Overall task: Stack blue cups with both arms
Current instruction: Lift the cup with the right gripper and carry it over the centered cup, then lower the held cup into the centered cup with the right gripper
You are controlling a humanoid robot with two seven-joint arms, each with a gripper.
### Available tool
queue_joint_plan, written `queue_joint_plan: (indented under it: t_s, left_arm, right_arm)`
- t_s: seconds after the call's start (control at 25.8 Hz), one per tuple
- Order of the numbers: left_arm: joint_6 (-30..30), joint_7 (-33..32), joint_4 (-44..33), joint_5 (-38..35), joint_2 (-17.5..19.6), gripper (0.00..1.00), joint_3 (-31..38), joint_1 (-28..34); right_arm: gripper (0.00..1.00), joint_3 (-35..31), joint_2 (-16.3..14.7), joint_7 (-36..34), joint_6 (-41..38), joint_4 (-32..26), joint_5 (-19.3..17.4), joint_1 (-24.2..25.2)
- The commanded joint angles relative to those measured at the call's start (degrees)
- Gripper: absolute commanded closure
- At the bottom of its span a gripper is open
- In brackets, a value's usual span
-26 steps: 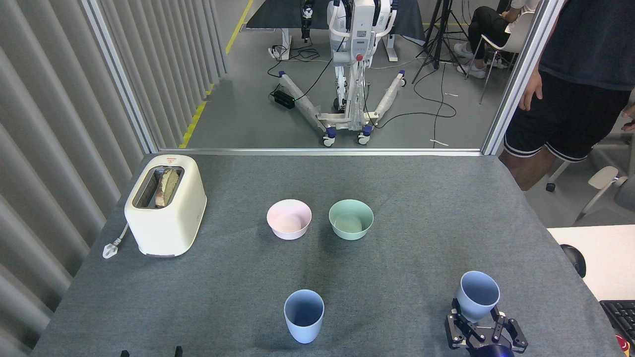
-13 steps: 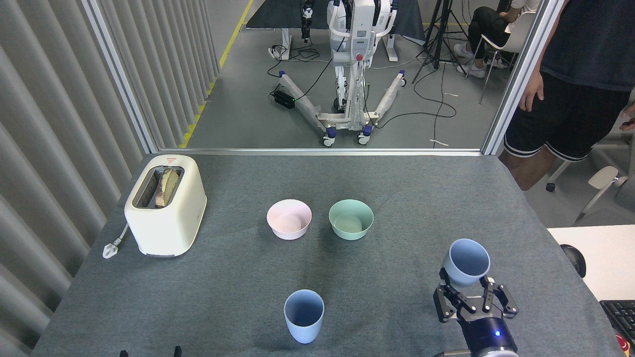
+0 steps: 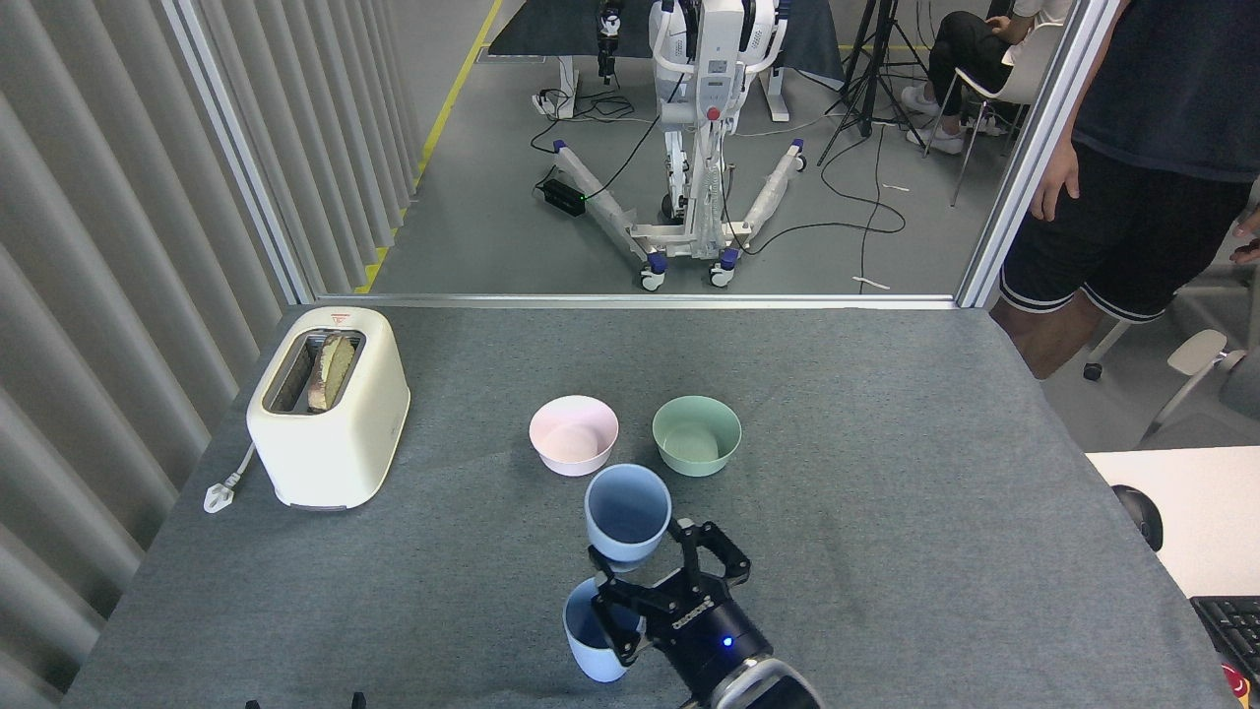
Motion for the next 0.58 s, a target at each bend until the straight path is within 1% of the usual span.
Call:
queue_joint_plan:
  t_s: [0.0, 0.15, 0.23, 0.27, 0.54]
  left_arm:
    - [0.0, 0.0, 0.2, 0.0, 0.0, 0.0, 0.0, -0.1]
    - [0.0, 0.4, 0.9, 0.0, -0.1, 0.0, -0.1, -0.2]
    - [0.0, 0.4, 1.2, 0.0, -0.1, 0.0, -0.1, -0.3]
    - [0.0, 0.4, 1.3, 0.0, -0.2, 0.0, -0.1, -0.3]
    - [0.0, 0.4, 1.3, 0.0, -0.2, 0.0, -0.1, -0.4]
  right_arm:
    - [0.47, 3.7, 1.3, 0.0, 0.0, -1.8, 1.3, 2.8]
    - [0.46, 3.8, 0.5, -0.1, -0.5, -4.8, 1.3, 6.6]
    - [0.46, 3.7, -0.2, -0.1, -0.4, -5.4, 1.3, 7.4]
    - [0.46, 3.6, -0.7, -0.1, -0.3, -5.6, 1.3, 7.5]
    - [0.45, 2.8, -1.0, -0.2, -0.1, -6.0, 1.2, 7.6]
